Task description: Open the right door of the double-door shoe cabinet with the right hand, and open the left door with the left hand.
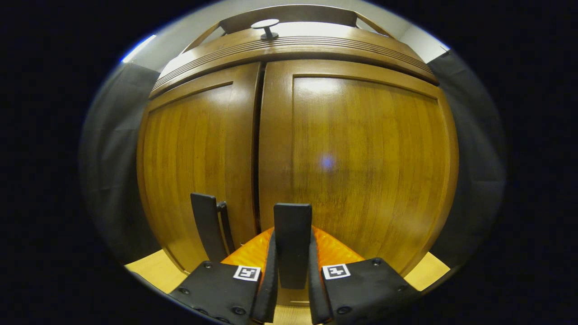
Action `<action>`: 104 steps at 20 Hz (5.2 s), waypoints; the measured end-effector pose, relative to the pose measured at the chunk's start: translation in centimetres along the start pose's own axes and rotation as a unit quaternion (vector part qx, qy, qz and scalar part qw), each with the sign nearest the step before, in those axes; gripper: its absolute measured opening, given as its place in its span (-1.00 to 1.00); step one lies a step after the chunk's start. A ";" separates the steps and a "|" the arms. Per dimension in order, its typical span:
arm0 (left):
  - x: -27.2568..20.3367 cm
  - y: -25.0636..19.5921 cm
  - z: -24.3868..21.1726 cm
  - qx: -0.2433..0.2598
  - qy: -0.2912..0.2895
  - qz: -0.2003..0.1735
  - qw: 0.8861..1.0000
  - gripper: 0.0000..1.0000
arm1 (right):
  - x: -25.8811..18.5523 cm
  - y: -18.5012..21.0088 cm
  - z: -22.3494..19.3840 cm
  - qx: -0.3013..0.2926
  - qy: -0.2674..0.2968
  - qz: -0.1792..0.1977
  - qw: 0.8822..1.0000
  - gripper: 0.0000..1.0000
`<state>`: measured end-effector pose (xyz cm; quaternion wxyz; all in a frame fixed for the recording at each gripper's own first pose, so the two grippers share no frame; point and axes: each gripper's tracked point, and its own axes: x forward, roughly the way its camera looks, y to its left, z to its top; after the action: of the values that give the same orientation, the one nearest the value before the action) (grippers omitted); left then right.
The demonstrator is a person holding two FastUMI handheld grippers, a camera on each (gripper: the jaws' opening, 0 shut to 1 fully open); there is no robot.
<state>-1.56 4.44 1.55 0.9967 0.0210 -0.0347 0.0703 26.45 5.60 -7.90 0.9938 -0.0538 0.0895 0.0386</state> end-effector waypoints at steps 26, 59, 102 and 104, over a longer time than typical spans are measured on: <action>-3.5 0.1 0.6 0.011 0.005 -0.024 1.000 0.89 | -2.1 -0.4 1.8 0.004 0.016 0.000 1.000 -0.29; -2.5 -2.7 -0.8 0.012 0.010 -0.065 0.998 0.82 | -9.9 -10.3 2.0 0.001 -0.017 -0.123 0.992 -0.31; 0.5 -2.2 -2.8 -0.015 0.029 -0.058 0.998 0.83 | -18.5 -21.4 0.9 0.030 -0.039 -0.122 0.991 -0.50; 1.6 -3.4 -3.1 -0.017 0.031 -0.074 0.997 0.82 | -19.6 -20.0 2.0 0.031 -0.050 -0.130 0.990 -0.50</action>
<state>0.72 1.40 -1.56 1.0000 0.0040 -0.0035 -0.0034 9.33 -15.30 -0.35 0.9948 -0.0321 0.0327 -0.0913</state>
